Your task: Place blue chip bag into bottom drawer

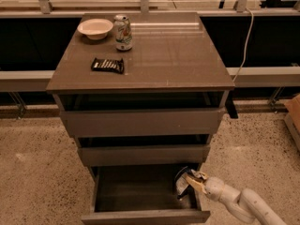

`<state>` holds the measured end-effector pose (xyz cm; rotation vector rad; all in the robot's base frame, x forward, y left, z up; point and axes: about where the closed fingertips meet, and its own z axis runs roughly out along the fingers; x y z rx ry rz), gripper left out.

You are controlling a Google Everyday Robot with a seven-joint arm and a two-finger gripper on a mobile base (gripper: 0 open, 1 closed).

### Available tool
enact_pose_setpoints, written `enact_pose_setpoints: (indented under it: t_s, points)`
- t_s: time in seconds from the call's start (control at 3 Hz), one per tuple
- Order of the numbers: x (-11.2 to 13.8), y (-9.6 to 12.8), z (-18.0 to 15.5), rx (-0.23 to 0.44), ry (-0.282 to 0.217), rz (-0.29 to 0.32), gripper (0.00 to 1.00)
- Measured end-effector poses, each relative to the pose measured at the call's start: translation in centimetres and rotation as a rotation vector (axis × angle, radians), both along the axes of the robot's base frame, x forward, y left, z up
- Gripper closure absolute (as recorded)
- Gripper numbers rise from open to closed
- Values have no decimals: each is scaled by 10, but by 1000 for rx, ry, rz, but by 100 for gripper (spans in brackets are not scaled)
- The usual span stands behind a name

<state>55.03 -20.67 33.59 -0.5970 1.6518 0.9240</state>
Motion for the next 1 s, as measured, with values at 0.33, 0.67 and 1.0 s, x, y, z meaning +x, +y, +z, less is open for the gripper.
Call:
enact_pose_setpoints:
  t_s: [0.33, 0.67, 1.0]
  points:
    - [8, 8, 9, 48, -56, -38, 30]
    - [16, 18, 29, 77, -97, -55, 6]
    - [16, 20, 30, 80, -98, -53, 0]
